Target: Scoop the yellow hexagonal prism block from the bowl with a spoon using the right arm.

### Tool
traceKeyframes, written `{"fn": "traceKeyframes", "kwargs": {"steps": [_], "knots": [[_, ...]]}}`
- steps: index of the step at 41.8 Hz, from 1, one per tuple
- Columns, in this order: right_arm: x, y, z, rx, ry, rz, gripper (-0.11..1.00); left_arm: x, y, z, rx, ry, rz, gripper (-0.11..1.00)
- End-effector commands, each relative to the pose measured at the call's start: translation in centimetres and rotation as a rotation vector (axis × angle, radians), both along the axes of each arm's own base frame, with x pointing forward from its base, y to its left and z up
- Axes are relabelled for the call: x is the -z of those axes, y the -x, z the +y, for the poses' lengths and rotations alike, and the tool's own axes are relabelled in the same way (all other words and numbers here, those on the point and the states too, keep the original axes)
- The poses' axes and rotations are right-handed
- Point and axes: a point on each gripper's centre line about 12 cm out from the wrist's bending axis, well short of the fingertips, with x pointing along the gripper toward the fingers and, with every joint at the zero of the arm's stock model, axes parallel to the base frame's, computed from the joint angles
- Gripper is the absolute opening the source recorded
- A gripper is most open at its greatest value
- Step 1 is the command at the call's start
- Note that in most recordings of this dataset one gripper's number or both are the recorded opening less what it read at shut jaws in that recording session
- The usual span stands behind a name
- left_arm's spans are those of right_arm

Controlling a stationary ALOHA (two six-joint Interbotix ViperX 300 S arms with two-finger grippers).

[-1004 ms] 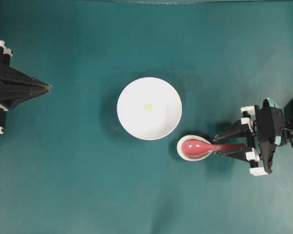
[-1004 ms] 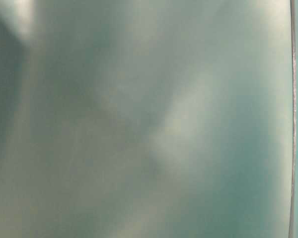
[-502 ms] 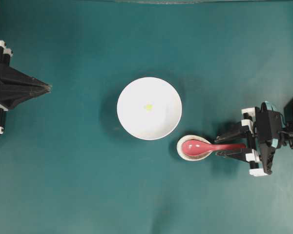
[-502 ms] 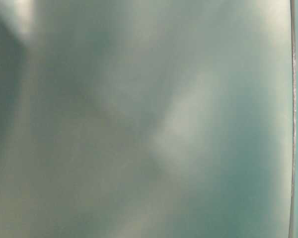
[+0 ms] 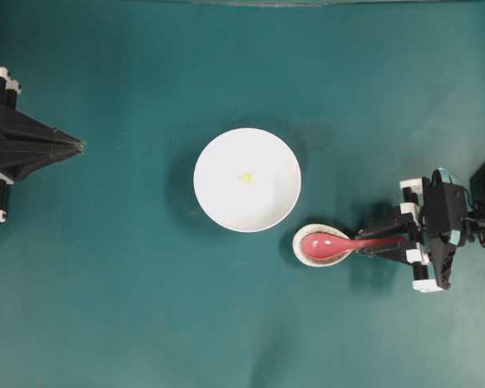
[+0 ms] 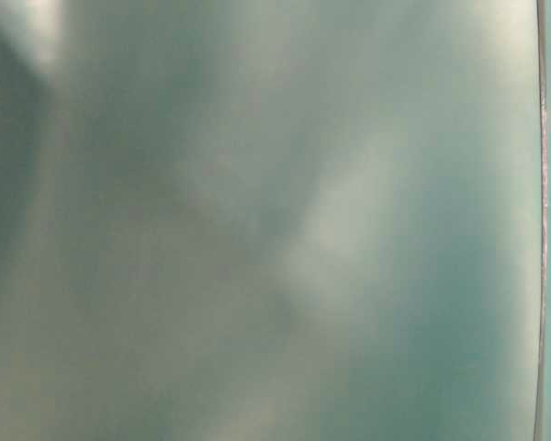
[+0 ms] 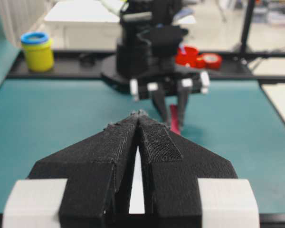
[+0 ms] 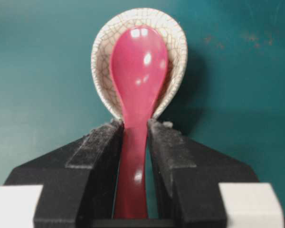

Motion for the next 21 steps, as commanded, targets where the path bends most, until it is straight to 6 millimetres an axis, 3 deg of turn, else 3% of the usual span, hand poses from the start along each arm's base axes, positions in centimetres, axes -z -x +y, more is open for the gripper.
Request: {"fn": "traceKeyframes", "kwargs": {"steps": [1,13,21], "knots": [[-0.3,-0.1,0.1,-0.002,-0.002,-0.014,0.27,-0.7,-0.3,0.0,0.001,-0.006,-0.015,0.0],[-0.6,-0.4,0.2,-0.002,-0.006,-0.029,0.24,-0.7,-0.3,0.0,-0.001,-0.006,-0.015,0.0],[-1.9,-0.8,0.4,-0.004,-0.028,-0.074,0.24,-0.7,-0.3,0.0,-0.001,-0.006,-0.015,0.0]]}}
